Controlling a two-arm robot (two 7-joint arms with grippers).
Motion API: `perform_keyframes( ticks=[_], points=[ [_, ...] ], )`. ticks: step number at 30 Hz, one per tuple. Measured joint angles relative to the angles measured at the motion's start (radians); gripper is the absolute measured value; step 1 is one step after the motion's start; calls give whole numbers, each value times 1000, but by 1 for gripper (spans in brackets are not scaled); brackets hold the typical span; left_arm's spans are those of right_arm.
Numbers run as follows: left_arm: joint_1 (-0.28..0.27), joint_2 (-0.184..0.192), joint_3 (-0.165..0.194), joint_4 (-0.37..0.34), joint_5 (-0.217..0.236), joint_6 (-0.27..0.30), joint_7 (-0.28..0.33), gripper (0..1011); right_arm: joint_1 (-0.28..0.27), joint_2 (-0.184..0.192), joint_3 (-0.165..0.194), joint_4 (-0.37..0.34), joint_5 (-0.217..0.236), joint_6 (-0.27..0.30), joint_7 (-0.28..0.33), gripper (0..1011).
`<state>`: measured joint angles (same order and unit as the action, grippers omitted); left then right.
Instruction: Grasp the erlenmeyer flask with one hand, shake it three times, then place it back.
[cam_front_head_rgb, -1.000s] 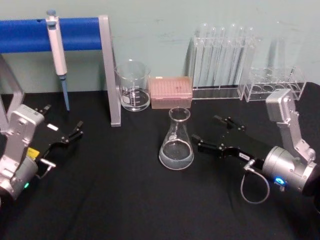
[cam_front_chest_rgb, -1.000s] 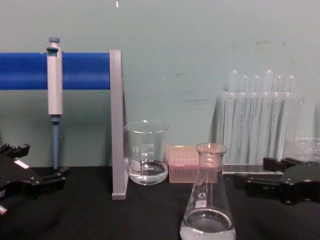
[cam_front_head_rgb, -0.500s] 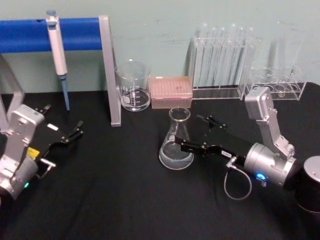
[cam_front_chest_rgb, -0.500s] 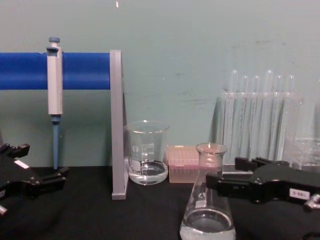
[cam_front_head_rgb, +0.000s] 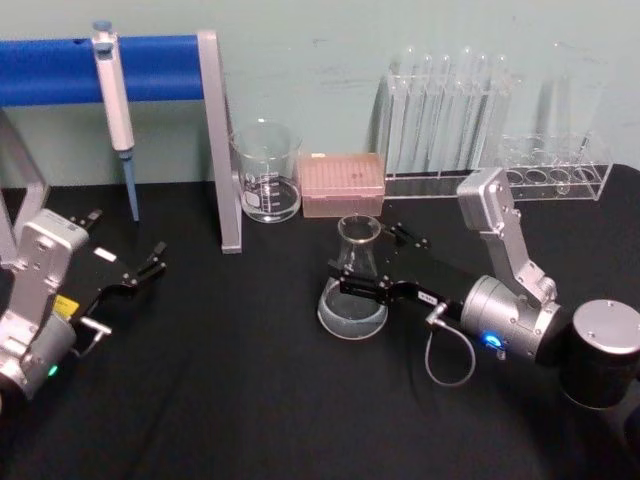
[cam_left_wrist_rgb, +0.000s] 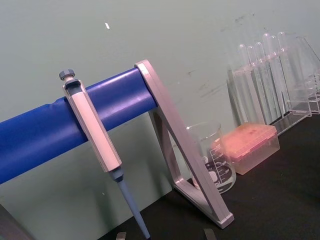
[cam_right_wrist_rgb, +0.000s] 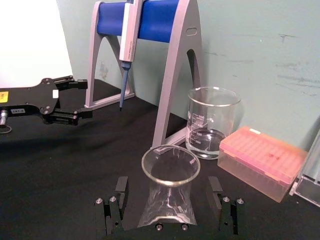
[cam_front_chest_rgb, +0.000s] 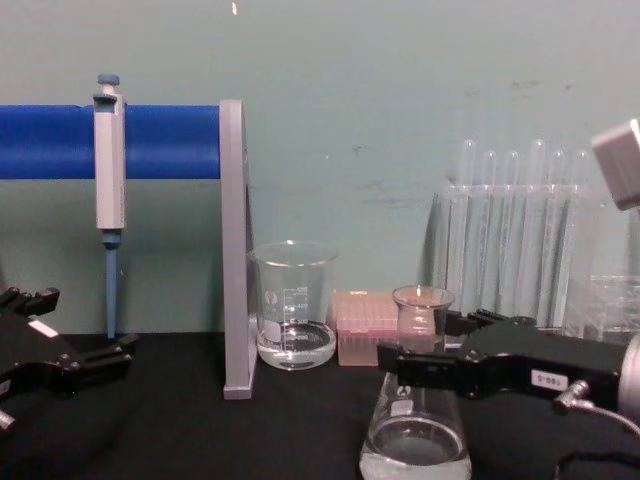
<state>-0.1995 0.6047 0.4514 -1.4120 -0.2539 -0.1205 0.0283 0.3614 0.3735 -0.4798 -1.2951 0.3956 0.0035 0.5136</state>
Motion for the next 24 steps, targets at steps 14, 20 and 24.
perform_keyframes(
  ticks=[14, 20, 24],
  points=[
    [0, 0, 0, 0, 0, 0, 0, 1001, 38, -43, -5, 60, -20, -19, 7, 1000],
    [0, 0, 0, 0, 0, 0, 0, 1001, 43, -50, -8, 66, -35, -31, 7, 1000],
    [0, 0, 0, 0, 0, 0, 0, 1001, 43, -50, -8, 66, -38, -33, 7, 1000]
  ],
)
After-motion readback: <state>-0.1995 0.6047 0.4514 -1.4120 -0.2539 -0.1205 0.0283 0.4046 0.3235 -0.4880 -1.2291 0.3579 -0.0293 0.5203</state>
